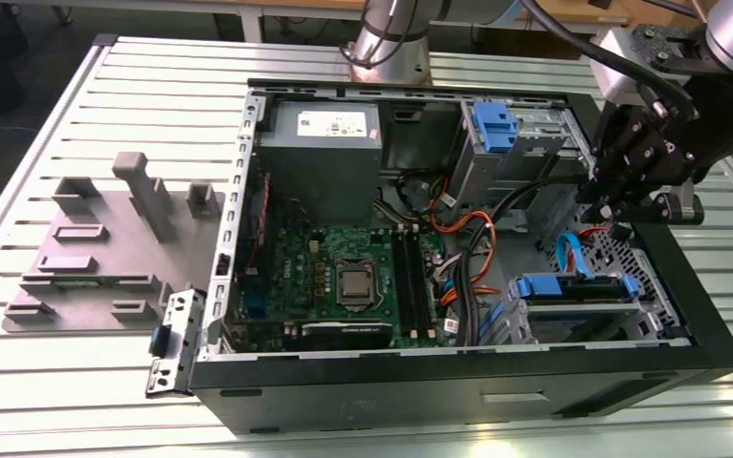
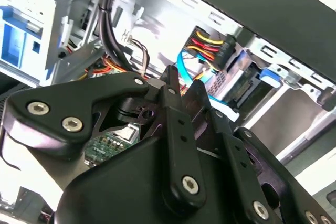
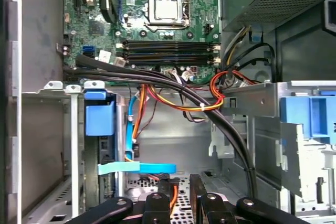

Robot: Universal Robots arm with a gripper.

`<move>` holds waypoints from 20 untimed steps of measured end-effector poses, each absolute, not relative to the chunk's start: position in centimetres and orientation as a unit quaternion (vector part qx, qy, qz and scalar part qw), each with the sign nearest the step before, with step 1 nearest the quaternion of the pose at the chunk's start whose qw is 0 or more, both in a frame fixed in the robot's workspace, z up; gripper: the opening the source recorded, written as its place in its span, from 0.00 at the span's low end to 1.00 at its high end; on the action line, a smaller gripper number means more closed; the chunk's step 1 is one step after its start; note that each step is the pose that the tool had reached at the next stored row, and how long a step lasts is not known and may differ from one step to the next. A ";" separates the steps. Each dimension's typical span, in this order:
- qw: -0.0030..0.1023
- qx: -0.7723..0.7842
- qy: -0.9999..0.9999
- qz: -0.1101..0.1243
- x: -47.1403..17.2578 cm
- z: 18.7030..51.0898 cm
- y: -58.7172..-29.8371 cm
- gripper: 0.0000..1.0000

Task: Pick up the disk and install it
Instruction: 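Insert the second disk wire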

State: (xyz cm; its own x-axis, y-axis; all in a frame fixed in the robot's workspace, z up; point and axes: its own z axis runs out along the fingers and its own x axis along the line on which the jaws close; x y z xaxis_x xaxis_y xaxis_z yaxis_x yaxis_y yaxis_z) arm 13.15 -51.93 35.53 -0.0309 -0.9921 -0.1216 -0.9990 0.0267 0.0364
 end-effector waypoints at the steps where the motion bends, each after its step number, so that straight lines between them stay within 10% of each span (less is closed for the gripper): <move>1: 0.031 -0.695 0.716 0.056 13.2 35.5 -51.9 0.29; 20: 0.028 -0.692 0.719 0.057 14.5 35.5 -52.8 0.29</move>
State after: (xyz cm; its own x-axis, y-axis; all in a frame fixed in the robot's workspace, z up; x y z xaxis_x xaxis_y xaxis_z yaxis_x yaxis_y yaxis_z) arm 14.51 -52.80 35.53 -0.0393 -0.9920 -0.1196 -0.9985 0.0345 0.0423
